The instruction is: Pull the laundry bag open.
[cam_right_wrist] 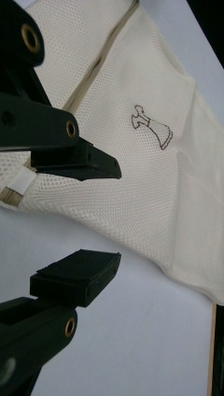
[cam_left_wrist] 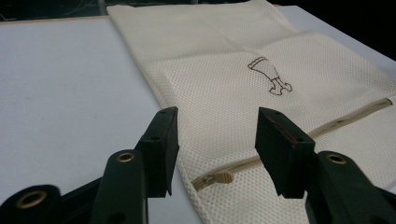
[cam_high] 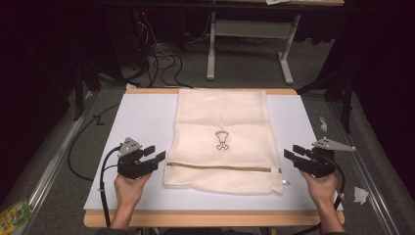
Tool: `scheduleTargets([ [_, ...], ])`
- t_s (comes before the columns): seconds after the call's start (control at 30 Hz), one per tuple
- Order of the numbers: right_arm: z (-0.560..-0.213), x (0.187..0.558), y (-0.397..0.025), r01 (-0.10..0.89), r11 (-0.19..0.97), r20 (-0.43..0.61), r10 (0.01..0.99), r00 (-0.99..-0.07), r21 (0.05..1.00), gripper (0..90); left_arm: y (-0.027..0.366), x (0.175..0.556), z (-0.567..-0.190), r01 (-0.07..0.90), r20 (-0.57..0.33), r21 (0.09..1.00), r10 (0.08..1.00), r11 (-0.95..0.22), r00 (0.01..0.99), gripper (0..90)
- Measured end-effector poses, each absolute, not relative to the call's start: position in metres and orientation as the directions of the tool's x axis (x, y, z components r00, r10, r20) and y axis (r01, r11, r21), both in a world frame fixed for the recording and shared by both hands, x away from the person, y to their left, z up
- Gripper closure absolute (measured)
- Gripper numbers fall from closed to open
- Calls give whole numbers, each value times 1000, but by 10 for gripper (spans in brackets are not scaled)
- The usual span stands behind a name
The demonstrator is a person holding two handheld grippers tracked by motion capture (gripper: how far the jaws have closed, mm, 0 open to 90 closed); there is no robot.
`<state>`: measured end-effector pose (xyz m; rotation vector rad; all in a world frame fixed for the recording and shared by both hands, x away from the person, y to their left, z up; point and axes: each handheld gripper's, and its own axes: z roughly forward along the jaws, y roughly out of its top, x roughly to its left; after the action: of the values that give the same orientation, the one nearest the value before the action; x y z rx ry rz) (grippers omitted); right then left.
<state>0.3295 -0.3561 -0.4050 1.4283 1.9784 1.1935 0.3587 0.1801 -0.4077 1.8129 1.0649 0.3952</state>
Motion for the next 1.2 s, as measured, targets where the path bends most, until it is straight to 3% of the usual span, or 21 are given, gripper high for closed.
scheduleTargets([
  [0.63,-390,318,-384,507,46,148,930,-337,861,537,232,347,-397,473,-205,878,829,-79,520,482],
  [1.2,-405,304,-410,496,-16,180,942,-284,868,535,257,338,-413,500,-230,865,855,-38,464,451],
])
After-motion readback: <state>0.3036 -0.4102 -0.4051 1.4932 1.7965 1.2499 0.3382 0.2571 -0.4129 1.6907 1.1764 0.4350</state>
